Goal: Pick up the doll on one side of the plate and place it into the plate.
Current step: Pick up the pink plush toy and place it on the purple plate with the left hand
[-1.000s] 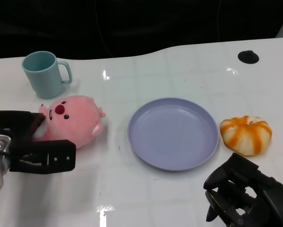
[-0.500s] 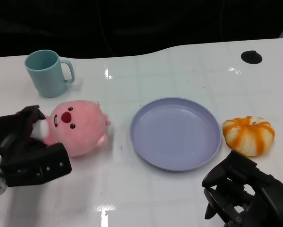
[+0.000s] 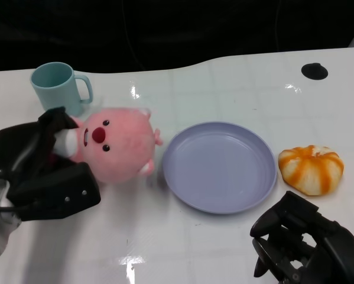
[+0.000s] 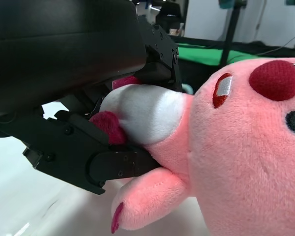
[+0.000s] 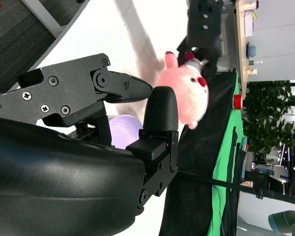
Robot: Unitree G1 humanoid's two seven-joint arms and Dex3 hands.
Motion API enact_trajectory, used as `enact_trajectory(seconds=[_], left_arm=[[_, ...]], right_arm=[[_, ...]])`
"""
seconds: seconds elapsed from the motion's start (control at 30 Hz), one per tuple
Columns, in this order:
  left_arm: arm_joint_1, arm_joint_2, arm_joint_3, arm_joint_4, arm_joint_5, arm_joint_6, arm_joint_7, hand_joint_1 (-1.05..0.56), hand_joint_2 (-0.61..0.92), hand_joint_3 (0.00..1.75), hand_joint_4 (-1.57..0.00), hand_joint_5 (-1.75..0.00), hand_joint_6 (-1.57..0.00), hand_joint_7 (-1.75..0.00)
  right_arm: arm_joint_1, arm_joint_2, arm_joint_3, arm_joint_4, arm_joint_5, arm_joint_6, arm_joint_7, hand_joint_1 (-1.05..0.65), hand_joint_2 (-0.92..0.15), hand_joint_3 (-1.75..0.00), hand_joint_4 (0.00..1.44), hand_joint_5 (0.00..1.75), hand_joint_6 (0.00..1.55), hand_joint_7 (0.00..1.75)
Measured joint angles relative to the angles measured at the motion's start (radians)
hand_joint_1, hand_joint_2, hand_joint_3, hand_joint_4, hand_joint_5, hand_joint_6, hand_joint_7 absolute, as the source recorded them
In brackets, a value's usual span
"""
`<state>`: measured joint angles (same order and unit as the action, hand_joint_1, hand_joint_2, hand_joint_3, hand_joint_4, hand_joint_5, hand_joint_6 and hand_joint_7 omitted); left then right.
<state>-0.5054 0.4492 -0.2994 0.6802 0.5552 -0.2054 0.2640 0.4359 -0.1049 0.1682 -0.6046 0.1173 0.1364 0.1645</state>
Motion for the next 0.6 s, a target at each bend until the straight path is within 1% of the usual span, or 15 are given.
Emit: enact_trajectory(seconds=[0.07, 0.13, 0.2, 0.3, 0.37, 0.5, 0.6], left_arm=[[0.006, -0.003, 0.002, -0.07, 0.0, 0.018, -0.031, -0.15, 0.44, 1.19, -0.92, -1.75, -0.74, -1.75], [0.008, -0.015, 0.003, -0.14, -0.002, 0.044, -0.065, -0.16, 0.44, 1.19, -0.93, -1.75, -0.74, -1.75], [0.008, -0.029, 0.002, -0.203, -0.001, 0.069, -0.099, -0.16, 0.47, 1.08, -0.92, -1.75, -0.71, -1.75], [0.008, -0.049, -0.004, -0.281, 0.019, 0.09, -0.134, -0.16, 0.47, 1.02, -0.92, -1.75, -0.69, -1.75], [0.006, -0.062, -0.012, -0.308, 0.031, 0.1, -0.154, -0.18, 0.46, 0.99, -0.9, -1.75, -0.67, -1.75], [-0.013, -0.11, -0.041, -0.33, 0.046, 0.113, -0.191, -0.16, 0.39, 1.08, -0.92, -1.75, -0.71, -1.75], [-0.04, -0.151, -0.059, -0.33, 0.066, 0.15, -0.213, -0.15, 0.38, 1.09, -0.92, -1.75, -0.69, -1.75]], right_arm=[[0.003, 0.0, -0.001, -0.002, 0.001, 0.002, -0.001, -0.38, -0.92, -0.48, 0.61, 1.69, 0.51, 1.55], [0.005, 0.0, -0.002, -0.003, 0.001, 0.002, -0.001, -0.37, -0.92, -0.49, 0.6, 1.7, 0.51, 1.55], [0.006, -0.001, -0.002, -0.004, 0.001, 0.003, 0.0, -0.37, -0.92, -0.49, 0.6, 1.7, 0.51, 1.56], [0.009, -0.005, -0.002, -0.005, 0.001, 0.004, 0.001, -0.37, -0.92, -0.5, 0.6, 1.7, 0.51, 1.56], [0.01, -0.006, -0.003, -0.005, 0.002, 0.003, 0.007, -0.36, -0.92, -0.51, 0.6, 1.71, 0.51, 1.56], [0.009, -0.008, -0.005, -0.003, 0.003, 0.0, 0.018, -0.37, -0.92, -0.51, 0.6, 1.71, 0.5, 1.56], [0.01, -0.008, -0.006, -0.005, 0.004, 0.004, 0.017, -0.37, -0.92, -0.5, 0.6, 1.7, 0.51, 1.57]])
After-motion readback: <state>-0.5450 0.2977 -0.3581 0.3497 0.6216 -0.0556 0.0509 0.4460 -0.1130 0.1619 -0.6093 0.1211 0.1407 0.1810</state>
